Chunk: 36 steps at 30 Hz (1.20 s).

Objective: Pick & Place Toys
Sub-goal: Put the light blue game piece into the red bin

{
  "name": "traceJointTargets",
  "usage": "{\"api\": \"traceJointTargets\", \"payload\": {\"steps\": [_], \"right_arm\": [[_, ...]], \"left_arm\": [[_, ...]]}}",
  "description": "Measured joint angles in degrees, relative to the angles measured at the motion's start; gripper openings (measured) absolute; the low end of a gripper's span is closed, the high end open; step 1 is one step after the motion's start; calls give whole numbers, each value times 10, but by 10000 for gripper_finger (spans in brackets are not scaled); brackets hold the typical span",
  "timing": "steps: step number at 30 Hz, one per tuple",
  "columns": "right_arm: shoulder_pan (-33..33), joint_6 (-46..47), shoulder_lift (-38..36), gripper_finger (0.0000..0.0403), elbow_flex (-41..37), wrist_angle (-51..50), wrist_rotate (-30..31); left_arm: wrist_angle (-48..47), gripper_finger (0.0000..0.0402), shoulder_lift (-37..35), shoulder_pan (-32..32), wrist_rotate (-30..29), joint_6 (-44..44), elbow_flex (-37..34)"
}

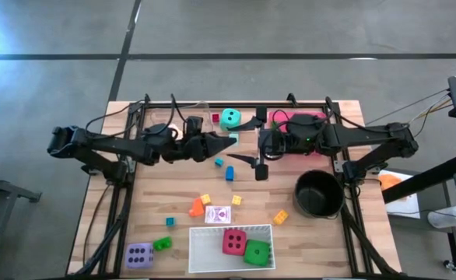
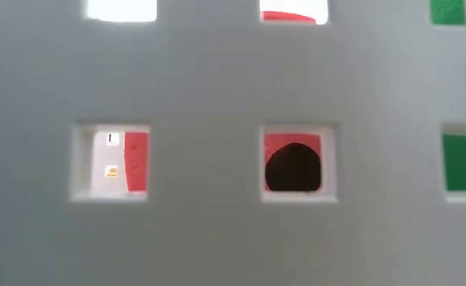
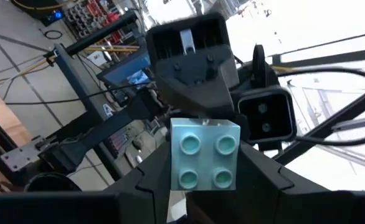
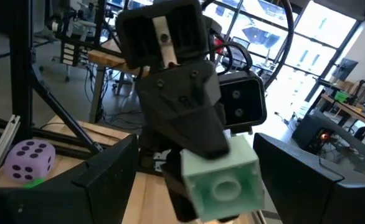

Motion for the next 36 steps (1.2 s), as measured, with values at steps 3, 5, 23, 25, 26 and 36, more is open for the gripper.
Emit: {"api": "traceJointTargets", "payload": {"steps": [3, 5, 23, 25, 26, 36], "right_arm": [[1, 0, 0, 310, 0, -2, 1], [3, 0, 0, 307, 0, -2, 6], [5, -34, -4, 141, 0, -19, 14], [5, -34, -5, 141, 0, -20, 14], [5, -31, -5, 141, 0, -22, 14], [5, 3, -5, 137, -1, -28, 16]], "left_arm": [[-1, 135, 6, 1, 10, 6, 11], [-4, 135, 6, 1, 10, 7, 13], [-24, 135, 6, 5, 18, -6, 14], [-24, 152, 6, 5, 16, -6, 14], [-23, 170, 6, 5, 15, -2, 14], [-16, 269, 3, 6, 27, 3, 14]]}}
